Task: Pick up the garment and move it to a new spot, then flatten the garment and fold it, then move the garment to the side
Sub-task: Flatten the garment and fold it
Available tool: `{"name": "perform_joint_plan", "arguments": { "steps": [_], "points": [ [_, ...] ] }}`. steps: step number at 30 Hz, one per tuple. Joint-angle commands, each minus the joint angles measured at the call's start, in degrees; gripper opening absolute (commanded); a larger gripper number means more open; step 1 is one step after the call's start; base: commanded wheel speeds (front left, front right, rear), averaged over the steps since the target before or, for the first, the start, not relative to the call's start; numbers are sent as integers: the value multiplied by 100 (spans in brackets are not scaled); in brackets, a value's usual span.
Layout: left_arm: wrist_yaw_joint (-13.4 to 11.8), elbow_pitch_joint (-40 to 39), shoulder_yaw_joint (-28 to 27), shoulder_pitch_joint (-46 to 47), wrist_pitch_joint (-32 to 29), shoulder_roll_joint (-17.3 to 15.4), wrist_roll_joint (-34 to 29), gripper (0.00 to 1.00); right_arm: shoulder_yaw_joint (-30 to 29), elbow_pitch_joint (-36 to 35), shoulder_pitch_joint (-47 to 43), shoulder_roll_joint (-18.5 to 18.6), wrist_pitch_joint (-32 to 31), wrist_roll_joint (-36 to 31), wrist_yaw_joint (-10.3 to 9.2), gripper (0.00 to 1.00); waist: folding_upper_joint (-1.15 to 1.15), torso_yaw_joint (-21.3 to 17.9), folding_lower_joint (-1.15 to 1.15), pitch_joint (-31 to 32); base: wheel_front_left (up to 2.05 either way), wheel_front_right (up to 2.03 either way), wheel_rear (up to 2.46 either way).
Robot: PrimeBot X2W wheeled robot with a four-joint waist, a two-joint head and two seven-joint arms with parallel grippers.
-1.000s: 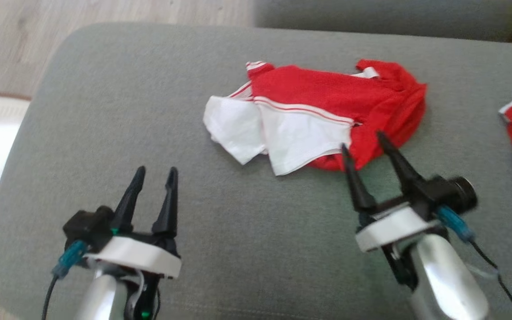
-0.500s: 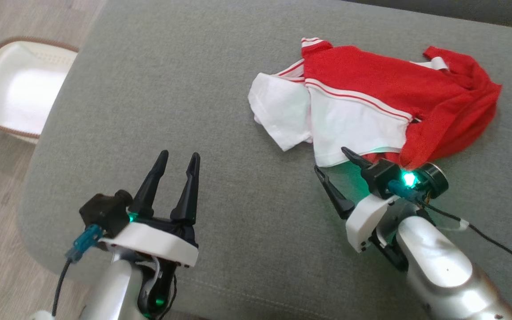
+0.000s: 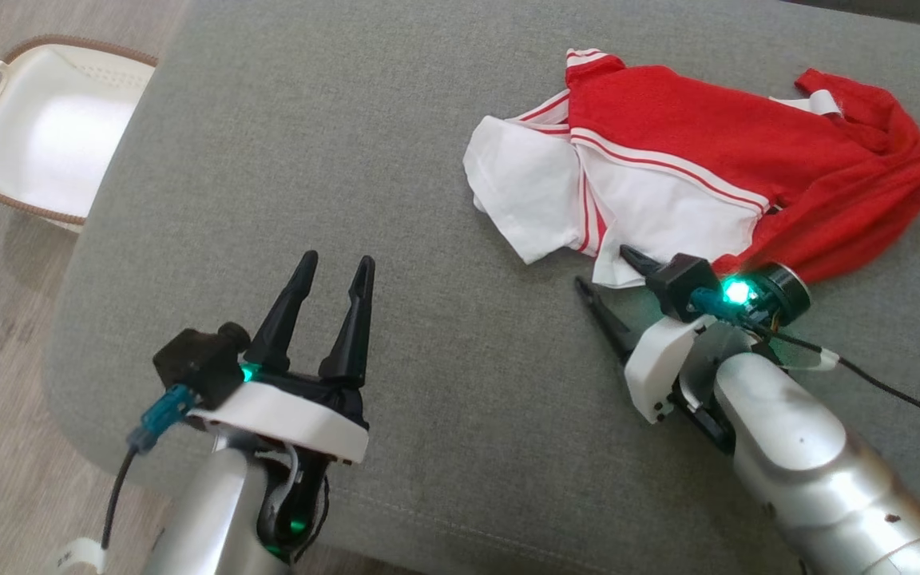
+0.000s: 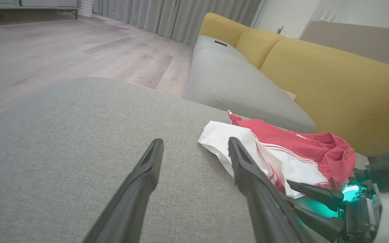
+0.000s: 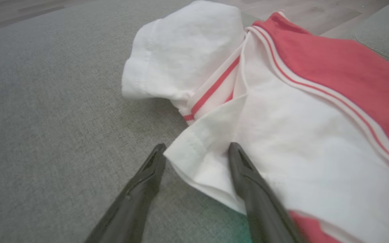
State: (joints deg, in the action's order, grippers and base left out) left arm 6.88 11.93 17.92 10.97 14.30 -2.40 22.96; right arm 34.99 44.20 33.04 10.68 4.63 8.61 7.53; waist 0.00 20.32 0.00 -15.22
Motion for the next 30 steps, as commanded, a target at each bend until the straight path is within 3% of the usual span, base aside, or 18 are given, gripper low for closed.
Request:
{"name": "perform_joint_plan", "arguments": {
  "steps": [1,15,21,30],
  "points": [
    [11,-151,-203,204,70,-48,35,100,74,6,73,-72,69,65,-4,0,0,-31,0,17,0,0,0],
    [30,-54,-369,61,70,-48,-92,100,60,14,133,-181,386,276,-4,0,0,-490,0,518,0,0,0],
    [37,-44,-398,-48,70,-48,-100,100,115,-493,134,-94,201,612,-4,0,0,-664,0,742,0,0,0],
    [44,-72,-440,-146,70,-48,-26,100,-32,-1595,265,328,-441,1220,-4,0,0,-665,0,805,0,0,0]
  ]
}}
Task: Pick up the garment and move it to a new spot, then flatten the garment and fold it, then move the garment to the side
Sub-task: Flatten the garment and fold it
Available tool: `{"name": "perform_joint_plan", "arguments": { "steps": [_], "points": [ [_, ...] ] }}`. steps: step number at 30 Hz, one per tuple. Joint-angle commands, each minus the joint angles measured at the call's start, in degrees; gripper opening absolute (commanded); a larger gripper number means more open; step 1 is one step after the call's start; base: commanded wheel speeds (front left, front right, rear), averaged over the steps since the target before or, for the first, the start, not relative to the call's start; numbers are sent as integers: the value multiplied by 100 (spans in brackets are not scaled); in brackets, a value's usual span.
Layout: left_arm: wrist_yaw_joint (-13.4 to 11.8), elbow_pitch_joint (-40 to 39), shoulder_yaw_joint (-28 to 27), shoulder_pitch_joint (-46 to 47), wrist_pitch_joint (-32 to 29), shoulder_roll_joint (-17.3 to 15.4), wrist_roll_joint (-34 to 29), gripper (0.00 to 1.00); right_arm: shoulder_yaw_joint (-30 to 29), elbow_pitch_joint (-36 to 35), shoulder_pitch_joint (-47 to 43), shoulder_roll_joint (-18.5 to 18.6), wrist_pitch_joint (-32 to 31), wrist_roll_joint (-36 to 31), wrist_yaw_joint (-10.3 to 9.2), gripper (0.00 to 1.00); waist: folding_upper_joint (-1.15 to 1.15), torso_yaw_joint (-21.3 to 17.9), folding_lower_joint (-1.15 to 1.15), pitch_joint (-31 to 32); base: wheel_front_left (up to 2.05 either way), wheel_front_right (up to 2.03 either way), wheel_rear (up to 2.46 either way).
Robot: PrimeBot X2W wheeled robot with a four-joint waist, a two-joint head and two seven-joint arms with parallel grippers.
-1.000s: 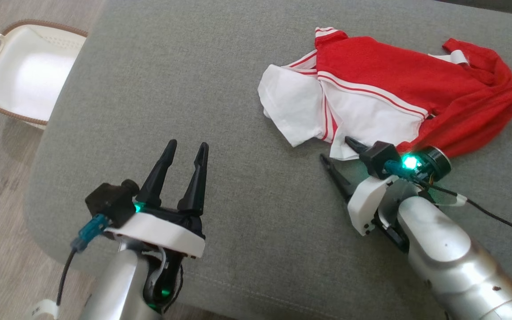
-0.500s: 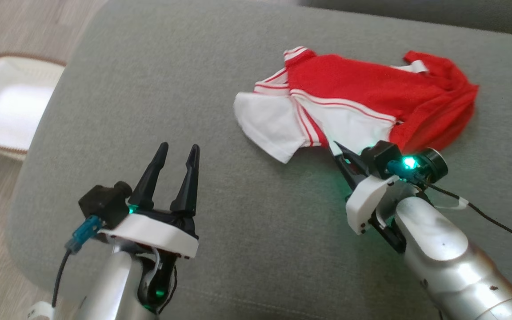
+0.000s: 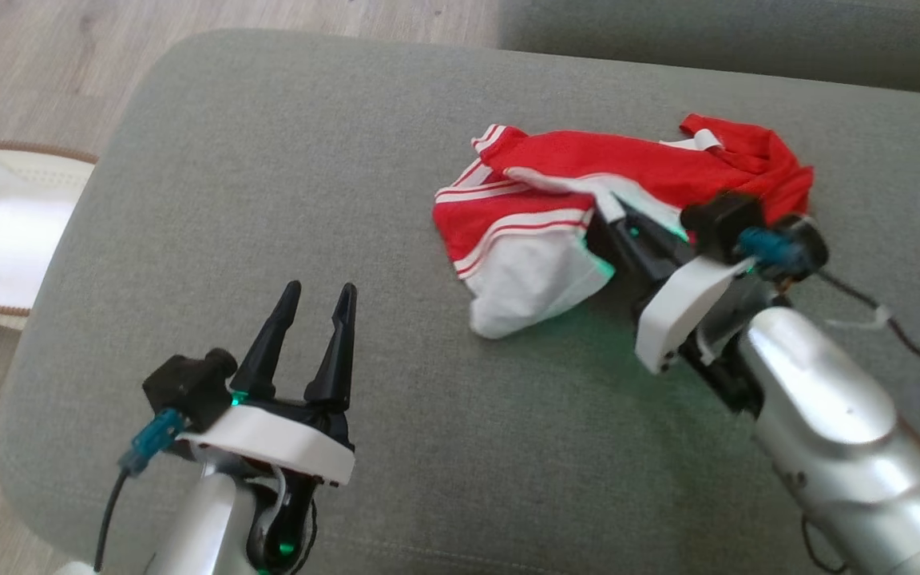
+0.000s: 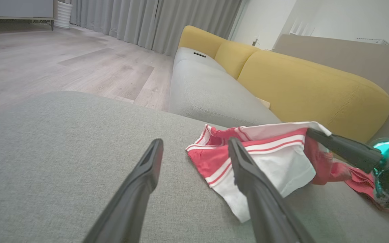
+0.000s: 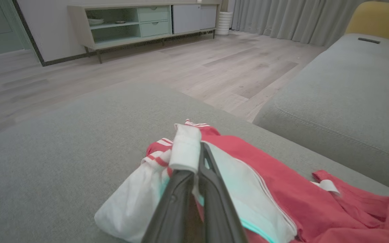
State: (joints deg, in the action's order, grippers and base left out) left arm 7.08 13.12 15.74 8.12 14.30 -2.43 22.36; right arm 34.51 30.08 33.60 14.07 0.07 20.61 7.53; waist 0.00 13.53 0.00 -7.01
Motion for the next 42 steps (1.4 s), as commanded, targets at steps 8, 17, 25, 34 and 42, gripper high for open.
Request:
{"name": "perform_joint_plan", "arguments": {
  "steps": [8,17,25,34,42],
  "points": [
    [28,-238,-91,286,70,-45,147,100,-359,-227,695,368,-582,305,-4,18,0,274,0,-377,0,0,0],
    [31,-164,-110,410,70,-44,129,100,-916,1388,1522,488,-328,-161,-4,100,0,324,0,-542,0,0,0],
    [32,-148,-255,364,70,-44,23,100,-1334,2002,1487,55,418,-524,-4,100,0,-44,0,-281,0,0,0],
    [31,-360,-416,186,70,-44,27,100,-2135,1077,609,-175,1371,-438,-4,100,0,-795,0,97,0,0,0],
    [-16,-620,-597,23,70,-44,6,100,-3016,-761,-1056,-589,1478,-921,-4,100,0,-1207,0,273,0,0,0]
  ]
}}
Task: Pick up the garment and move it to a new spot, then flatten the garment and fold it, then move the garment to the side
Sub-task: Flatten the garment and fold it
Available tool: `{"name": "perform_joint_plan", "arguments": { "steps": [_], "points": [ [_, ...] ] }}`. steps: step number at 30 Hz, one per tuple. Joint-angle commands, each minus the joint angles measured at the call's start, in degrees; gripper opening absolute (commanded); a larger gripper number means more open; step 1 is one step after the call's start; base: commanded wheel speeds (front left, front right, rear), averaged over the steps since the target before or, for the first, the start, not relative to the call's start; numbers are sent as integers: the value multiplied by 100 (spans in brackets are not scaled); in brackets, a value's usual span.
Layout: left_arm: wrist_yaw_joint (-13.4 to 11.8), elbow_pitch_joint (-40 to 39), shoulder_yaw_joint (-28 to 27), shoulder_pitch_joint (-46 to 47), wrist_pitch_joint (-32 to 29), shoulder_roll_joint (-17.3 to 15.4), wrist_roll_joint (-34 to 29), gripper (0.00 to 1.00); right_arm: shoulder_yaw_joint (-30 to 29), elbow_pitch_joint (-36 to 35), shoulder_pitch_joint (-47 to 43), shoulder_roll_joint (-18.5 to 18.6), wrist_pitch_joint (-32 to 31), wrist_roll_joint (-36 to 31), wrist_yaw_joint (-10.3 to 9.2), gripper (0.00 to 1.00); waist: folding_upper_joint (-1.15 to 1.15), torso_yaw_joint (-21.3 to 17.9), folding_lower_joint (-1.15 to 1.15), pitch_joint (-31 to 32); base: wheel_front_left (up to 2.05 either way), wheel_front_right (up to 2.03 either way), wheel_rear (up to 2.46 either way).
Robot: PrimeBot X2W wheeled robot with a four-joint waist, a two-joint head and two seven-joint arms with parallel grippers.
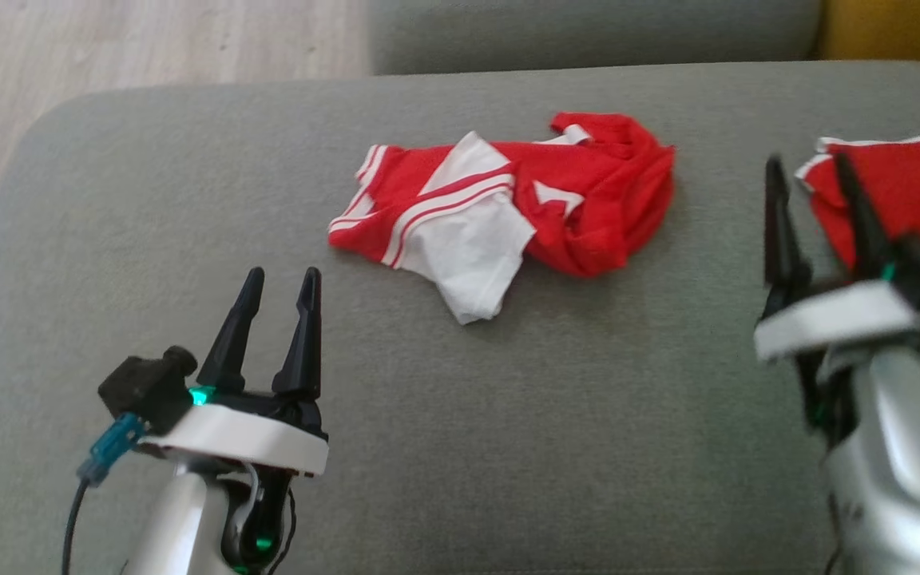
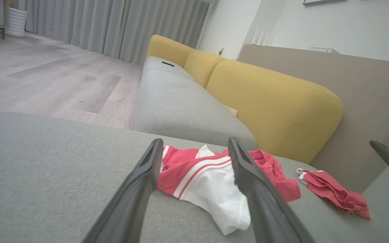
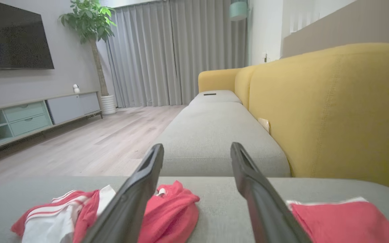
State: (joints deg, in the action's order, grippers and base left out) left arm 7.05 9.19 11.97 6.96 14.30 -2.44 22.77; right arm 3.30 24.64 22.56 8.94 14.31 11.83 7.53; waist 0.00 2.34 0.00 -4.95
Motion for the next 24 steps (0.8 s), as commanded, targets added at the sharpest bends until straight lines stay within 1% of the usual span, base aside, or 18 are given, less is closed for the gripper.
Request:
{"name": "perform_joint_plan", "arguments": {
  "steps": [1,4,6,10,13,18,20,21,24],
  "points": [
    [-17,-243,-236,113,70,-43,-43,100,14,-443,-186,-175,57,-94,-4,100,0,-130,0,90,0,0,0],
    [-28,-277,-272,26,70,-43,-56,100,-127,-1029,-853,-405,62,-215,-4,100,0,-226,0,140,0,0,0],
    [-29,-287,-290,-24,70,-43,-56,100,-120,-1315,-1232,-494,64,-306,-4,100,0,-276,0,171,0,0,0],
    [-23,-266,-304,-135,70,-43,-88,100,-161,-1586,-1721,-584,66,-361,-4,100,0,-350,0,216,0,0,0],
    [-16,-229,-291,-190,70,-43,-116,100,-106,-1680,-1852,-600,67,-357,-4,100,0,-377,0,227,0,0,0],
    [-3,-186,-199,-131,70,-43,-161,100,-125,-1775,-1788,-604,68,-215,-4,100,0,-400,0,143,0,0,0],
    [6,-76,-27,-56,70,-43,-251,100,-164,-1797,-1750,-604,68,-204,-4,100,0,-411,0,71,0,0,0],
    [6,-76,-27,-56,70,-43,-251,100,-164,-1797,-1750,-604,68,-204,-4,100,0,-411,0,71,0,0,0],
    [24,344,435,106,70,-43,-509,100,-213,-1800,-1718,-605,68,-169,-4,100,0,-438,0,-57,0,0,0]
  ]
}}
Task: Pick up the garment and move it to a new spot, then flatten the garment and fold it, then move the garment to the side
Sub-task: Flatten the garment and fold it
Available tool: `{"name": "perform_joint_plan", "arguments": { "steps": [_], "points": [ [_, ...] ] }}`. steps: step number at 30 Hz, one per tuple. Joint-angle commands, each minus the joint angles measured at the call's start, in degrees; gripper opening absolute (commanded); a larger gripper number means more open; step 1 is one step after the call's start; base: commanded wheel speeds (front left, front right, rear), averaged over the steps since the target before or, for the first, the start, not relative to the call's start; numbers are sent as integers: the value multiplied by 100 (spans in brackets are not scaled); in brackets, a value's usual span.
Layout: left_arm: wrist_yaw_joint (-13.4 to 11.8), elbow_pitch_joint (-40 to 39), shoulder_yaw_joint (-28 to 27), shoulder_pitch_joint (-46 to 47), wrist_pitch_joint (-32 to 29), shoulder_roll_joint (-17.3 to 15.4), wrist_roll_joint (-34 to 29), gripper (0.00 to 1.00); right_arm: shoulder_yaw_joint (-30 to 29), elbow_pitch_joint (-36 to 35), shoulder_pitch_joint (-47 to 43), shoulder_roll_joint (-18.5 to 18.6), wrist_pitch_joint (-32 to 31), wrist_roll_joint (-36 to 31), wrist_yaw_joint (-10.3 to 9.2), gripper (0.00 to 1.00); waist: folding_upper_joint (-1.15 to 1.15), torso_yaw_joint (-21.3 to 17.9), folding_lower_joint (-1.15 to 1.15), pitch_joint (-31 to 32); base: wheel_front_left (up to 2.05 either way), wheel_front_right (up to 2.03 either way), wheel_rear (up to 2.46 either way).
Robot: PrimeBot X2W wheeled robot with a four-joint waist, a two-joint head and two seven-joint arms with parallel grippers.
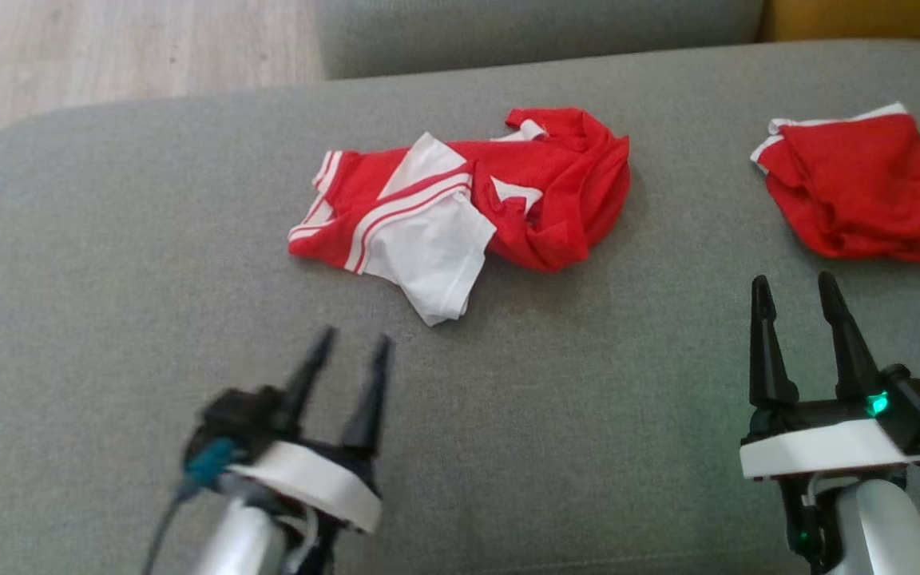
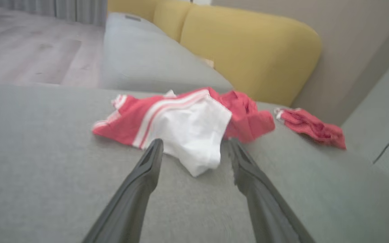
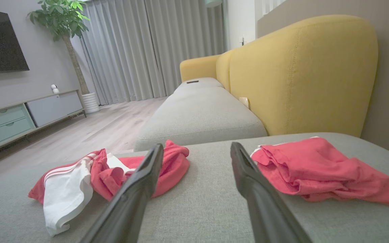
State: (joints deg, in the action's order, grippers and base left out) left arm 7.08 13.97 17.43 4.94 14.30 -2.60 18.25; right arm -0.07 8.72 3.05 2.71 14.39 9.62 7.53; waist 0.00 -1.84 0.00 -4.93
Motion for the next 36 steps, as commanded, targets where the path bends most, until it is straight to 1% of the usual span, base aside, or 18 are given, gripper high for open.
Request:
{"name": "perform_joint_plan", "arguments": {
  "steps": [1,6,9,15,18,22,29,30,31,32,36],
  "points": [
    [25,15,28,388,70,-28,-134,100,128,-207,247,18,60,52,-4,100,0,-39,0,-116,0,0,0],
    [34,724,481,829,70,-28,-168,100,177,-205,358,18,61,70,-4,100,0,-174,0,-386,0,0,0],
    [21,1183,620,1131,70,-28,-145,100,207,-201,435,18,61,68,-4,100,0,-283,0,-531,0,0,0],
    [-200,2110,621,1736,70,-28,327,100,267,-166,564,17,61,147,-4,100,0,-578,0,-764,0,0,0],
    [-252,2336,608,1979,70,-28,410,100,294,-138,597,17,61,173,-4,100,0,-684,0,-839,0,0,0],
    [-210,2476,579,2171,70,-28,628,100,344,-123,640,17,61,203,-4,100,0,-821,0,-907,0,0,0],
    [-194,2817,603,2392,70,-28,651,100,376,-163,700,17,61,221,-4,100,0,-995,0,-992,0,0,0],
    [-182,2878,613,2416,70,-28,675,67,372,-171,701,17,61,220,-4,100,0,-1003,0,-997,0,0,0],
    [-173,2914,612,2445,70,-28,684,16,365,-179,699,17,61,218,-4,100,0,-1003,0,-1002,0,0,0],
    [-170,2928,597,2471,70,-28,677,0,351,-188,694,17,61,215,-4,100,0,-994,0,-1003,0,0,0],
    [-201,2732,414,2445,70,-28,572,0,271,-198,646,17,61,182,-4,100,0,-873,0,-927,0,0,0]
  ]
}}
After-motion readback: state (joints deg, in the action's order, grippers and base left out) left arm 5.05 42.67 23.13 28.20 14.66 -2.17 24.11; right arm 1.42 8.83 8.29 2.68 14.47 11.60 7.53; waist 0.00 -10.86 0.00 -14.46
